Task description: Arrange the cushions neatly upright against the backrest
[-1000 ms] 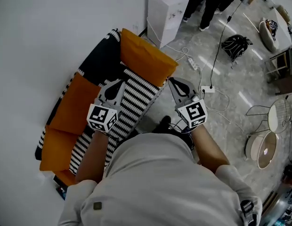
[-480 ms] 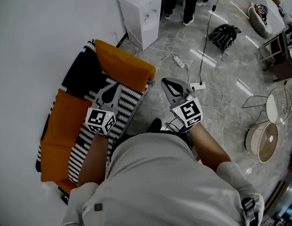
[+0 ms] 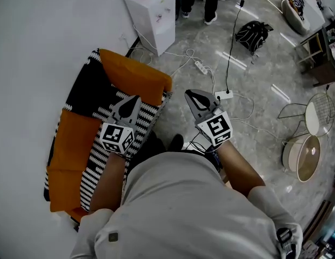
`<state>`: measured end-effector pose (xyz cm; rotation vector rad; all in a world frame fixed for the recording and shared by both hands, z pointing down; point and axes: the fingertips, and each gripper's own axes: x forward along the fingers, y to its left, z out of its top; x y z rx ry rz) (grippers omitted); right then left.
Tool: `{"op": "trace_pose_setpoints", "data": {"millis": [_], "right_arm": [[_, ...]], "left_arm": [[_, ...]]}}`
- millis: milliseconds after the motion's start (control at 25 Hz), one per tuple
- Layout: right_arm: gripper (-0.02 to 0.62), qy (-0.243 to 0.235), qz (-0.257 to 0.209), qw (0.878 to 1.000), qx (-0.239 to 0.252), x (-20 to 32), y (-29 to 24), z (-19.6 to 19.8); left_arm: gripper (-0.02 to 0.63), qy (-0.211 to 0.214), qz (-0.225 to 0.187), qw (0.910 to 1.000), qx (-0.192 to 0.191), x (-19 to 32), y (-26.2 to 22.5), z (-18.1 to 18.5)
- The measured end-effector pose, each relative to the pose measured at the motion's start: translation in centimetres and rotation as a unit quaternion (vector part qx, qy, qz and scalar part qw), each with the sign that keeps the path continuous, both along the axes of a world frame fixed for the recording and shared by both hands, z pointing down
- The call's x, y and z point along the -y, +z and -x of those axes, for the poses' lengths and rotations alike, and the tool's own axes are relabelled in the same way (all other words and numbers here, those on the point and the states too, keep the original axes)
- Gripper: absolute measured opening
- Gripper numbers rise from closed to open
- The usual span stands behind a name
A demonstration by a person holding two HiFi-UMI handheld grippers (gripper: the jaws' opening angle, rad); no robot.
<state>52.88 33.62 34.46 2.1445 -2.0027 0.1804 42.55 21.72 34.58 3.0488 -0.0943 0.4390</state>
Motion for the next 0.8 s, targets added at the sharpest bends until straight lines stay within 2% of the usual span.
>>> {"op": "trace_pose_setpoints", "data": {"millis": [360, 800], "right_arm": [[0.028, 0.010, 0.010, 1.000, -0.003, 3.0, 0.2, -0.9], [0.028, 0.027, 0.019, 0.999, -0.005, 12.0, -0.4, 0.6]], "left_arm": [[0.009, 0.017, 0.008, 0.9998, -0.001, 2.9, 0.9, -1.8], [0.009, 0.045, 0.014, 0.9989, -0.006, 11.9, 0.2, -0.7]]}}
